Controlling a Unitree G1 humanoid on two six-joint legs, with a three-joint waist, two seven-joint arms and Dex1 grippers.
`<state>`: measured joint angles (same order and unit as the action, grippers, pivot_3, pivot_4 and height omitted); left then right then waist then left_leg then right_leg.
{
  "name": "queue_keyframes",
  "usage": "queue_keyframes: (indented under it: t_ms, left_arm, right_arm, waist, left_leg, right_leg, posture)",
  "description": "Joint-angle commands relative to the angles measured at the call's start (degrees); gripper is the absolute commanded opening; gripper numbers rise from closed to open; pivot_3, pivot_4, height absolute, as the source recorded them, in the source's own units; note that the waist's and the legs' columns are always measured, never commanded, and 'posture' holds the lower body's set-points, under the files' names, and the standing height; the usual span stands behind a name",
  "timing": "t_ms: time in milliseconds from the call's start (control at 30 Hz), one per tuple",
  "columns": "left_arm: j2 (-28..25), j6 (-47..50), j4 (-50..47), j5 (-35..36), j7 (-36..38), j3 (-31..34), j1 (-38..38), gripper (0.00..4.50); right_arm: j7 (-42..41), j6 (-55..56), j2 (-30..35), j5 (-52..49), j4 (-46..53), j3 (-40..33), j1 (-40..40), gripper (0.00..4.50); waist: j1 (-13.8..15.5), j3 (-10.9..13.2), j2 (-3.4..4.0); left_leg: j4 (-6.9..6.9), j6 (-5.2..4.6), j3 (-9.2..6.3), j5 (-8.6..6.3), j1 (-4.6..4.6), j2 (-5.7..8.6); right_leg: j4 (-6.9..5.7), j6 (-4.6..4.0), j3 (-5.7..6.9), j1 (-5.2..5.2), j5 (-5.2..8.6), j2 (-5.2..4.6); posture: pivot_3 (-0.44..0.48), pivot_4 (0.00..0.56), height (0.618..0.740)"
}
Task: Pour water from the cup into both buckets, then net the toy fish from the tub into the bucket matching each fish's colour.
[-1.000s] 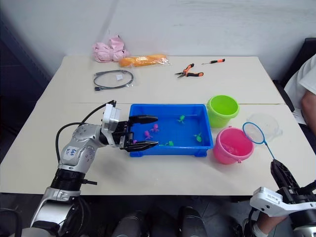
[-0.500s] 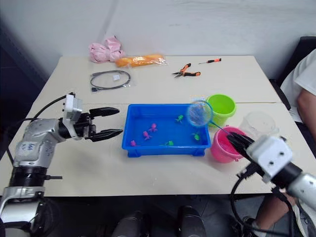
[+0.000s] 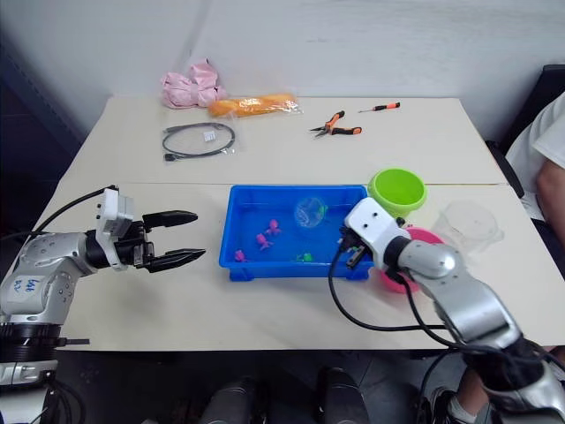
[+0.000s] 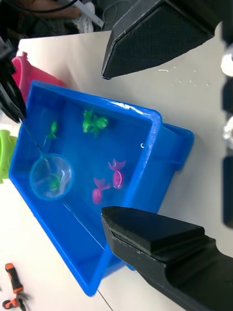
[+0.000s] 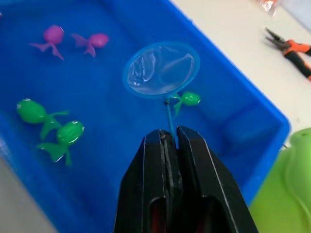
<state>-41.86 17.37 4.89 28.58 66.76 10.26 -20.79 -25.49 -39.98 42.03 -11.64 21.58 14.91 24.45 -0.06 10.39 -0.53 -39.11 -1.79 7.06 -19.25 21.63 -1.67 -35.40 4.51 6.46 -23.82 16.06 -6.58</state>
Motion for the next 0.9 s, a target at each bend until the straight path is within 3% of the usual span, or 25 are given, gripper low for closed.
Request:
queue_keyframes:
  t_ms: [33,400,900]
  left_arm:
    - [-0.60,-1.34,-0.73,-0.58,-0.86,0.88,-0.57,4.47]
    - [1.09,-1.16,-4.12,-0.19,-3.89,0.77,1.40,4.47]
    - [0.46,-1.21,-3.57,0.11,-3.64,1.39,1.10,4.47]
  right_arm:
    - [-0.64,0.44,-0.42,5.06,-2.31,2.19,2.85,0.00]
    - [-5.42,-3.36,-8.48,6.26,-8.35,4.47,9.40,0.00]
    - [-6.25,-11.02,-16.48,2.71,-9.27,0.21,10.70,0.00]
  waist:
    - [-0.07,0.00,0.00]
    - [-0.79,0.00,0.00]
    - [-1.59,0.00,0.00]
  left_leg:
    - [0.00,-0.01,0.00,0.00,0.00,0.00]
    - [0.00,0.02,0.06,0.01,0.01,-0.05]
    - [0.03,0.05,0.04,-0.01,0.00,-0.05]
  right_leg:
    - [0.00,0.01,0.00,0.01,0.00,0.00]
    - [-0.09,0.02,-0.02,-0.06,-0.01,0.04]
    - [-0.12,0.02,-0.01,-0.08,-0.01,0.03]
  posture:
    - [0.000,0.150,0.740]
    - [0.000,0.150,0.740]
    - [0.000,0.150,0.740]
